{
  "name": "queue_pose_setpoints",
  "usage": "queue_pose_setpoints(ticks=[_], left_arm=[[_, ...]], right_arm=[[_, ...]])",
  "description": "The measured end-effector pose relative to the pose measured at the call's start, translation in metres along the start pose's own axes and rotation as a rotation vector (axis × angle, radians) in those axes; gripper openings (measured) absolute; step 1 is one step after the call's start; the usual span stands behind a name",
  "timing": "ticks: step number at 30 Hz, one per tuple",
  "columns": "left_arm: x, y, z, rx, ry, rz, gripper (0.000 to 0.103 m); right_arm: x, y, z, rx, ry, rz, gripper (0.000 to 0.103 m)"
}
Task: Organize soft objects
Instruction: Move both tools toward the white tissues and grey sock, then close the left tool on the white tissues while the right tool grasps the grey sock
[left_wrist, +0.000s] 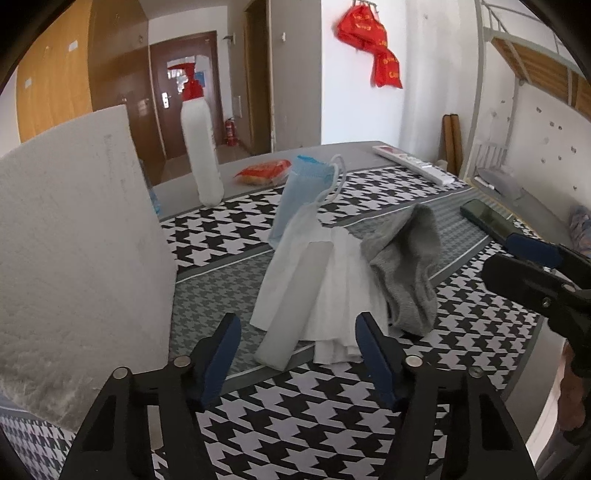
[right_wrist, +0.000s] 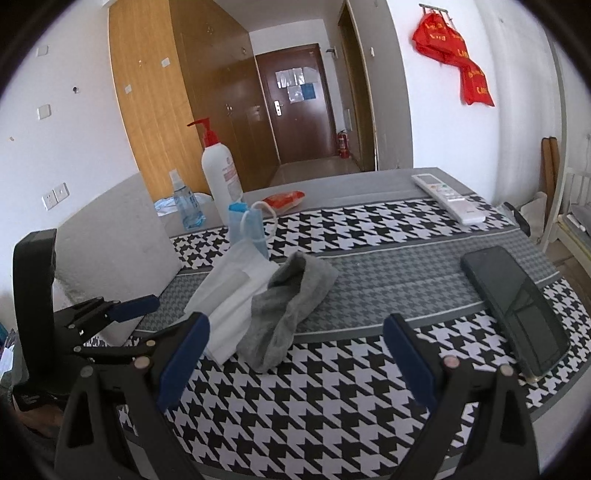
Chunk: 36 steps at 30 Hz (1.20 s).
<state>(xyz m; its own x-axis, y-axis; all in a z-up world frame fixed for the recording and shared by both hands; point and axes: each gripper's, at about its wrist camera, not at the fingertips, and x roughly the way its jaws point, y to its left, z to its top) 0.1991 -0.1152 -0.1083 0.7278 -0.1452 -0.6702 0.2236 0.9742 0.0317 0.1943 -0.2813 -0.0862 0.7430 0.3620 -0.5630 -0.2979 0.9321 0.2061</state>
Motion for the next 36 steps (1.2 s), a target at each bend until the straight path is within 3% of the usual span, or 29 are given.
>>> queue_pose_setpoints(ticks=[13, 36], left_arm=[[0.015, 0.007, 0.000, -0.012, 0.072, 0.009, 0.041], [0.024, 0.014, 0.003, 0.012, 0.128, -0.029, 0.030]], right_arm=[[0.009, 0.003, 0.001, -0.006, 0.018, 0.010, 0.097], [0.042, 0.005, 0.007, -0.012, 0.110, -0.019, 0.097]])
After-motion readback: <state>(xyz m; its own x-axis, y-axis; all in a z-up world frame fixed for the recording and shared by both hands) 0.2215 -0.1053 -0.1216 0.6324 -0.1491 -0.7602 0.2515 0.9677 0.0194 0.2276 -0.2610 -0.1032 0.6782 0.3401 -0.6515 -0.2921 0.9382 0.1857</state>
